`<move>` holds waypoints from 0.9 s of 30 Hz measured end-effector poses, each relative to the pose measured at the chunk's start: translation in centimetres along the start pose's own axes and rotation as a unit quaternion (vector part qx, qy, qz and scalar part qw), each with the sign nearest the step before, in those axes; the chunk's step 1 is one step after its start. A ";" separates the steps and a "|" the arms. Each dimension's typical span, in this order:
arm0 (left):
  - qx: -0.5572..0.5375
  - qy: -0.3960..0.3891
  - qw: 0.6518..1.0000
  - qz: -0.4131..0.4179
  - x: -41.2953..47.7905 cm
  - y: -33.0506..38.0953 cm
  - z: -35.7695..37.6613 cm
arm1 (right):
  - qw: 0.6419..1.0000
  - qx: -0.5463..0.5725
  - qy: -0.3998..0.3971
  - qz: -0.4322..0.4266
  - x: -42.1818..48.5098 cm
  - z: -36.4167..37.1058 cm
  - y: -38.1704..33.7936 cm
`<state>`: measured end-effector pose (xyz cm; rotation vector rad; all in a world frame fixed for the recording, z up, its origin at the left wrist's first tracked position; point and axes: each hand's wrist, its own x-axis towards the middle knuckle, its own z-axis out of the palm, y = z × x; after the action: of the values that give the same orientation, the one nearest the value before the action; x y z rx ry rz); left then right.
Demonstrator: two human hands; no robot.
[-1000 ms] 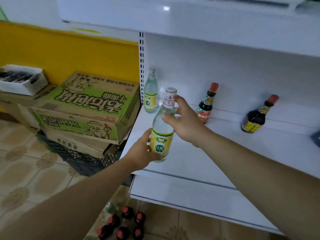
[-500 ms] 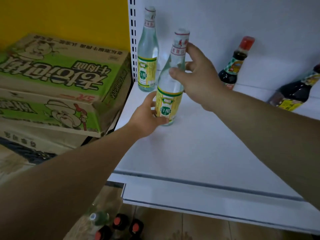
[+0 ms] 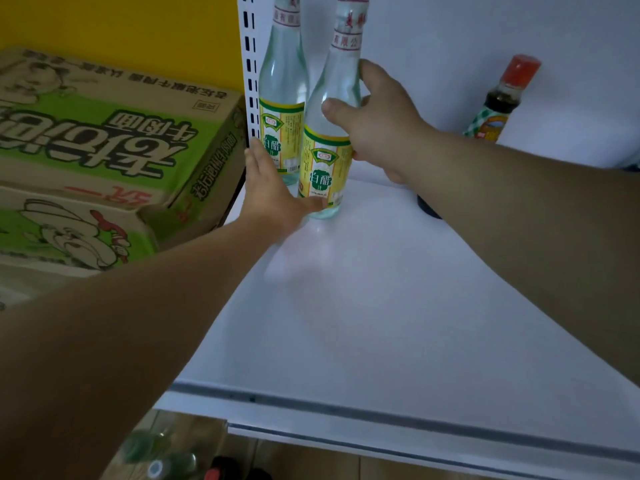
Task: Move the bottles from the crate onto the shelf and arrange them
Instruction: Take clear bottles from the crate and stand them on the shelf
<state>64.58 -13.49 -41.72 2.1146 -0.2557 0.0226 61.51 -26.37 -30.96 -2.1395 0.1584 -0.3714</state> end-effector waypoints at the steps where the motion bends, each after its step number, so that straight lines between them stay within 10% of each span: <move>1: -0.010 0.002 1.000 0.000 0.4 0.0 0.2 | 1.000 0.000 0.002 -0.001 0.5 0.1 0.2; 16: 0.055 0.136 0.987 -0.064 3.3 1.1 2.7 | 0.999 0.013 0.036 -0.027 4.7 0.8 1.9; 27: 0.038 -0.035 0.997 -0.049 -1.1 2.4 -2.5 | 0.992 -0.061 0.041 0.102 -1.7 -1.4 0.1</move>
<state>63.22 -12.44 -38.50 2.2037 -0.1956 -0.0998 59.47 -27.14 -30.62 -2.2054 0.4524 -0.3366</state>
